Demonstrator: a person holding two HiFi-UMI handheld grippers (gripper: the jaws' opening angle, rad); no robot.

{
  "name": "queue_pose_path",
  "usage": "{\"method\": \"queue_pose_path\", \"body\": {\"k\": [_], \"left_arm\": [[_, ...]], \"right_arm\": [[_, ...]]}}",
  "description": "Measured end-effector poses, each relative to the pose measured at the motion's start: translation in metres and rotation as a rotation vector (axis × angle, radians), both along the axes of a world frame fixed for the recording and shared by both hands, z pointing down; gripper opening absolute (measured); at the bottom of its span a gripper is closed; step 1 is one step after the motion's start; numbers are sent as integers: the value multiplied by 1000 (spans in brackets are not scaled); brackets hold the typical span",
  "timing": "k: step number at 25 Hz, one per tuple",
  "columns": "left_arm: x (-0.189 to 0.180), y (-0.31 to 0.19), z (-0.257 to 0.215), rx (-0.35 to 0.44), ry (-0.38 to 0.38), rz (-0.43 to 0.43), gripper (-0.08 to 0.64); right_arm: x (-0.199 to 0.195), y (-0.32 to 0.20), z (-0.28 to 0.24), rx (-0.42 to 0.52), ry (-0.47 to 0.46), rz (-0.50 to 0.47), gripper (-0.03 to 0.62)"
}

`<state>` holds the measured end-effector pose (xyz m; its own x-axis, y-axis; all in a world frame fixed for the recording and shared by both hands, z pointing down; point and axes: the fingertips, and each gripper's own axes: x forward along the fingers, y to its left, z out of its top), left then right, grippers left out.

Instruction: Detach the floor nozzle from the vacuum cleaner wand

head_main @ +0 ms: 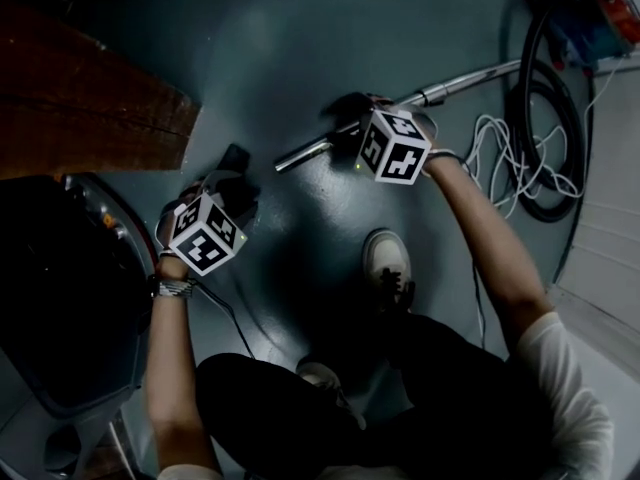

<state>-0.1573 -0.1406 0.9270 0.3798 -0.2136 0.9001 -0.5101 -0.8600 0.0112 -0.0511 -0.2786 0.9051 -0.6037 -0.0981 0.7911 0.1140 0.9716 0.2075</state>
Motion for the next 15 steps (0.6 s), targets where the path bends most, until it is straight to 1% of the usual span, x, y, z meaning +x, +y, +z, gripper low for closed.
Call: {"method": "queue_pose_path", "body": {"k": [4, 6, 8, 10, 12, 15], "left_arm": [[0, -23, -17, 79, 77, -77, 165], [1, -37, -29, 118, 135, -127, 140], [1, -50, -46, 162, 188, -185, 81], [1, -61, -60, 209, 225, -240, 8], [0, -70, -70, 252, 246, -281, 2], [-5, -85, -83, 324, 264, -336, 2]], "right_arm": [[-10, -7, -26, 45, -99, 61, 175], [-16, -7, -41, 72, -138, 75, 159], [-18, -8, -54, 102, -163, 87, 139], [-17, -13, -68, 133, -186, 111, 96], [-15, -20, -82, 155, -217, 145, 70], [-12, -29, -101, 161, -278, 216, 47]]}}
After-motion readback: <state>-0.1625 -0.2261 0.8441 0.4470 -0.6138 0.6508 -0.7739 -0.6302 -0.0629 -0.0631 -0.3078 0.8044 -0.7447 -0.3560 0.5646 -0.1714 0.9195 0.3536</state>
